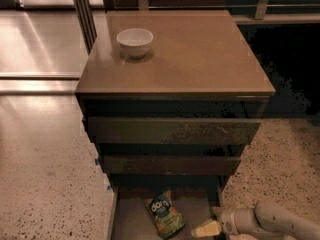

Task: Pick green rice chip bag from bottom drawer and place on counter

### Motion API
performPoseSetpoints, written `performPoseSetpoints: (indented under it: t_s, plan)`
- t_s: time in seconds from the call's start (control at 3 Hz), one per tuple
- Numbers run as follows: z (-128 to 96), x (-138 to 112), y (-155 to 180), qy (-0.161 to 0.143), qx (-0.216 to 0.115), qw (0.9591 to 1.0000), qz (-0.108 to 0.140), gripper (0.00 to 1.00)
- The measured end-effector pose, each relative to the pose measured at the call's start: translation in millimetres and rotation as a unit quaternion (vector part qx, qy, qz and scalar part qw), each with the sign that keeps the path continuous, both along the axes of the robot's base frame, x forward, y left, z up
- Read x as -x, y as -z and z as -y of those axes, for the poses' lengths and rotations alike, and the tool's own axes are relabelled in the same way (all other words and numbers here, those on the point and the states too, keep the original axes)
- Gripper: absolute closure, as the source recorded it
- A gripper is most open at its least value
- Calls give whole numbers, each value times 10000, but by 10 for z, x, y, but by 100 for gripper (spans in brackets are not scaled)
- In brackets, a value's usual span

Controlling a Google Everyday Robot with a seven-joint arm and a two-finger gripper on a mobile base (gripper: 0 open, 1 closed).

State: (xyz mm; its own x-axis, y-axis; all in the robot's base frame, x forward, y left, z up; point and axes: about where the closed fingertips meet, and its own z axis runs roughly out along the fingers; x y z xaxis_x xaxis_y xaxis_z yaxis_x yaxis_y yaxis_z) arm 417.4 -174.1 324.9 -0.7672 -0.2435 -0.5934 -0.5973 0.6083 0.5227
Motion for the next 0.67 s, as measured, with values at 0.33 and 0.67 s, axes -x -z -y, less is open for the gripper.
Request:
performPoseSetpoints:
  t_s: [0.33,0.67]
  plan:
    - [-282,-337,269,-301,-154,9994,110,0]
    - [-729,-784,719,-645,60,9976,230,0]
